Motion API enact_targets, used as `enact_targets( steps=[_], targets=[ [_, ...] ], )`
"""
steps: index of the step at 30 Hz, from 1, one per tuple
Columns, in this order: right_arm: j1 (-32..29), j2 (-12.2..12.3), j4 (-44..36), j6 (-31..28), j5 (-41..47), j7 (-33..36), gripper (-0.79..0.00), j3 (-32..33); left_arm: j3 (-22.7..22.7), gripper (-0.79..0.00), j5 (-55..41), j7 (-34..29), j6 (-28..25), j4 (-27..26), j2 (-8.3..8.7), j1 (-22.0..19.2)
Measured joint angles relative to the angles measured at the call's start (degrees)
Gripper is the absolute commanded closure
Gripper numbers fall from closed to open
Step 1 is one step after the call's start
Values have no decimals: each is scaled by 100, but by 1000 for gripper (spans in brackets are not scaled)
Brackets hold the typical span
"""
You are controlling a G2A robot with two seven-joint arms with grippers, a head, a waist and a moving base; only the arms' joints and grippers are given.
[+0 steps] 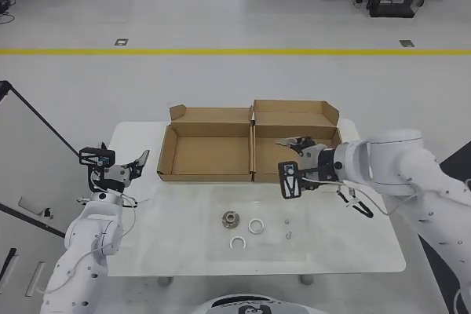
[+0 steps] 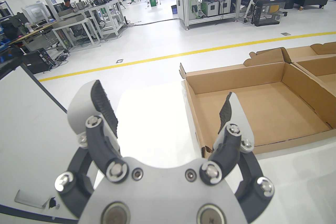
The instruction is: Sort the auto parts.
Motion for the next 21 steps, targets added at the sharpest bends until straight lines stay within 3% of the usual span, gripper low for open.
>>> enact_targets(
  steps=[5, 11, 16, 21],
  targets=[
    [842, 407, 314, 144, 903, 145, -785, -862, 0, -785, 0, 0, 0, 0, 0, 0],
    [1934, 723, 353, 929, 2424, 929, -785, -2024, 0, -785, 0, 0, 0, 0, 0, 0],
    [2849, 807, 314, 1467, 3528, 1466, -785, -2965, 0, -785, 0, 0, 0, 0, 0, 0],
    [3462, 800, 337, 1682, 4008, 1682, -785, -3803, 0, -785, 0, 0, 0, 0, 0, 0]
  ],
)
